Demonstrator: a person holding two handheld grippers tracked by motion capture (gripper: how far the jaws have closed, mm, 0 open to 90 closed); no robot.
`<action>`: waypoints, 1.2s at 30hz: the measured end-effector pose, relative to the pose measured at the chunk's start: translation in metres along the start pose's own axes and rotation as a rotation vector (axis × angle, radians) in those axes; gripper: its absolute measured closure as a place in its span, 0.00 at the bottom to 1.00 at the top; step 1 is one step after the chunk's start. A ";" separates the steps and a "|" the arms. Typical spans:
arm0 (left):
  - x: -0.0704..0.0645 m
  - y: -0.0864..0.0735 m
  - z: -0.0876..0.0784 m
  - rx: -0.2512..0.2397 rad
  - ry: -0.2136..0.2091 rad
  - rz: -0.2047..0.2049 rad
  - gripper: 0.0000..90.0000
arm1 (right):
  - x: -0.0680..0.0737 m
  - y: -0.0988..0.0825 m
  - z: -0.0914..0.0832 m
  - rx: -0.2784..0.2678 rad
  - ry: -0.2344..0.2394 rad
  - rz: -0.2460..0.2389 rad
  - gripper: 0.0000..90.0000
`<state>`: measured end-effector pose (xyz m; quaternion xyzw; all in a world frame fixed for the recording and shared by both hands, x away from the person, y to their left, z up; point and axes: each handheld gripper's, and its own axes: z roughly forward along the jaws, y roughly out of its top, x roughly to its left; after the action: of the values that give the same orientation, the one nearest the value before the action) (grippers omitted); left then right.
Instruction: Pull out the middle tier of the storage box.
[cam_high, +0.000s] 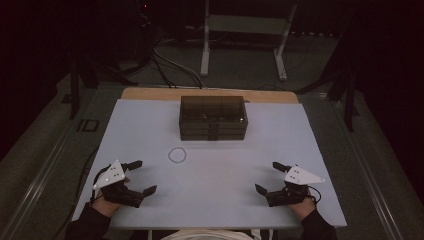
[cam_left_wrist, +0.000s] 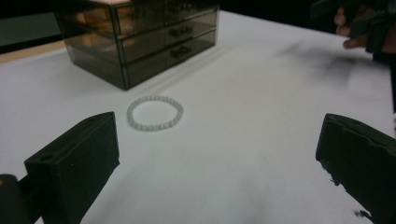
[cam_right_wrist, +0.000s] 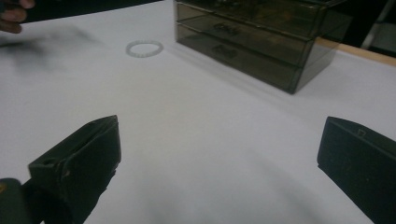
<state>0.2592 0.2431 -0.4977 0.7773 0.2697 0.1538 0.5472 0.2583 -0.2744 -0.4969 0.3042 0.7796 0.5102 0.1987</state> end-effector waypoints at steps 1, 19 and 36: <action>0.000 0.000 0.000 -0.001 0.002 0.004 0.01 | 0.001 0.000 0.000 0.000 0.008 0.008 0.00; -0.002 0.001 0.001 0.013 -0.003 0.002 0.01 | 0.002 0.019 -0.008 -0.008 -0.044 -0.062 0.00; -0.001 0.000 0.002 0.013 -0.007 0.001 0.01 | -0.001 0.049 0.001 -0.024 -0.034 -0.162 0.00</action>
<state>0.2592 0.2409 -0.4983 0.7815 0.2685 0.1495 0.5430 0.2731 -0.2594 -0.4524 0.2462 0.7920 0.4966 0.2560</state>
